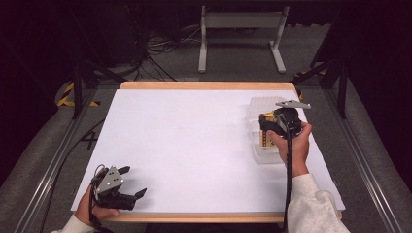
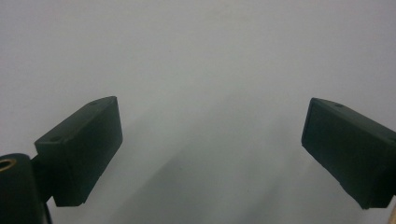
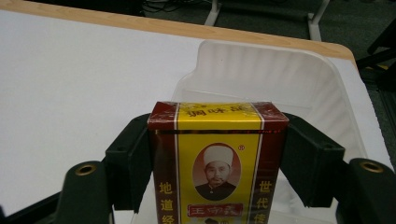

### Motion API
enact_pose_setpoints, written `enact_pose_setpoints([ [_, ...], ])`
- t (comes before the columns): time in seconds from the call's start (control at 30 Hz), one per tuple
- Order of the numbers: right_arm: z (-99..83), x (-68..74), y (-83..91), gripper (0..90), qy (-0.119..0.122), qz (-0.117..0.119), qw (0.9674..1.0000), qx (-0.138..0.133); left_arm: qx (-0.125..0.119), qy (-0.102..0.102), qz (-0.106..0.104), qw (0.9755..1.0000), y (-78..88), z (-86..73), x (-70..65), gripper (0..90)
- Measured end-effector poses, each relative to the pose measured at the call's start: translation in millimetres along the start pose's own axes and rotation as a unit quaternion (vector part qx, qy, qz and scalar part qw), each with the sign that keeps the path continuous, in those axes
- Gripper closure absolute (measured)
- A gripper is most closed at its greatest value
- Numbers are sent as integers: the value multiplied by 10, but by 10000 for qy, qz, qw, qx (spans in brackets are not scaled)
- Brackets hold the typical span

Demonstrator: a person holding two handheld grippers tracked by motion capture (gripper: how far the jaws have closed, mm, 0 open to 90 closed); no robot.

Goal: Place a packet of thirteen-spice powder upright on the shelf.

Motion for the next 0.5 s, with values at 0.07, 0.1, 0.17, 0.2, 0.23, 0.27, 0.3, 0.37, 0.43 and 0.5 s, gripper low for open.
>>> enact_pose_setpoints([
  [0.07,-20,1,14,323,7,19,10000,3,4,-7,4,10000,1,0,0,59],
  [0.1,-29,1,20,323,1,20,10000,6,4,-6,6,10000,1,0,0,60],
  [0.17,-44,-1,29,323,-8,39,10000,32,2,-8,4,10000,1,0,-1,60],
  [0.2,-48,-3,37,323,-2,52,10000,37,3,-10,3,10000,1,-1,-1,60],
  [0.23,-50,-5,41,323,-6,60,10000,30,6,-7,-2,10000,1,-1,-1,60],
  [0.27,-55,-4,47,323,-7,66,10000,33,8,-8,-2,10000,1,-2,0,59],
  [0.3,-59,-2,49,323,-4,67,10000,34,1,3,-5,10000,0,-1,-1,59],
  [0.37,-78,0,45,322,33,56,10000,61,8,-10,-7,10000,1,-2,-1,60],
  [0.43,-83,0,45,322,33,49,10000,56,8,-13,-15,10000,1,-2,-2,59],
  [0.5,-94,6,50,321,45,39,10000,47,4,-2,-18,10000,0,-2,-3,60],
])
Point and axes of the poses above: each handheld gripper's, and its own axes: y roughly backward along the jaws, z roughly out of its top, x roughly to its left, the point moved 8 cm from there along -y, roughly forward along the jaws, and after that the axes turned 1 degree about z, right-handed, at the moved point
